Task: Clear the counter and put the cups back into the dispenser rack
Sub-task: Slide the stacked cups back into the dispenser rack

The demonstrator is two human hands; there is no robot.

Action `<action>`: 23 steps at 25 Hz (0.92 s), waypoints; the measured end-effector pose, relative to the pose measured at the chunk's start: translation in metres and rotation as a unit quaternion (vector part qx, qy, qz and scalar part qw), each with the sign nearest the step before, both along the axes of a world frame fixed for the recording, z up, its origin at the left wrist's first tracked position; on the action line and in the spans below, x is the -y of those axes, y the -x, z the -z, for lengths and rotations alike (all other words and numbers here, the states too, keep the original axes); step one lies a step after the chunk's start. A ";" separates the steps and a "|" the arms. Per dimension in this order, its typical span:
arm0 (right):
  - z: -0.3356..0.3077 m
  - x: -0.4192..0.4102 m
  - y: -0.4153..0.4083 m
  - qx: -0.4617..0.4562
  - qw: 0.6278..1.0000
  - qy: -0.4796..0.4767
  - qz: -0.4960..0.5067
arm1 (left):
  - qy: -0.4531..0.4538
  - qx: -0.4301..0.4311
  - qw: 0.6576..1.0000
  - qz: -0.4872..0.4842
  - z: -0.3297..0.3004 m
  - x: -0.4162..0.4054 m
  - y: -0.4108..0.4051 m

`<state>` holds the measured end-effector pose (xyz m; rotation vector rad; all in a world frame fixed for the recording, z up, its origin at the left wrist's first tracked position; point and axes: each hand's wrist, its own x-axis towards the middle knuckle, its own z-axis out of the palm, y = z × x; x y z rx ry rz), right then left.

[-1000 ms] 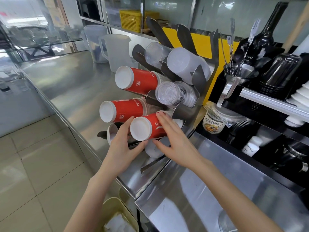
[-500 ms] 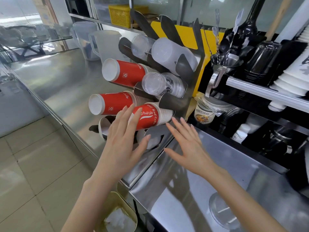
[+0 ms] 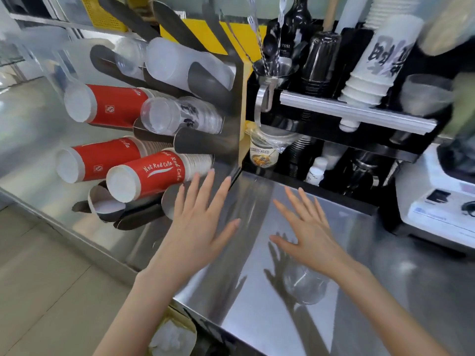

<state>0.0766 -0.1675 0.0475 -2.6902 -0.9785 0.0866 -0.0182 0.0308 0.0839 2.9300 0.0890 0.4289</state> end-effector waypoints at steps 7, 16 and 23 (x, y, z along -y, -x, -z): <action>0.014 0.048 0.012 -0.074 0.995 -0.013 0.073 | 0.062 -0.186 0.977 0.079 0.030 0.043 -0.030; 0.050 0.082 0.032 -0.151 0.975 -0.085 0.136 | 0.137 -0.316 0.920 0.187 0.106 0.095 -0.056; 0.075 0.088 0.039 -0.196 0.956 -0.145 0.165 | 0.186 -0.356 0.901 0.166 0.128 0.109 -0.059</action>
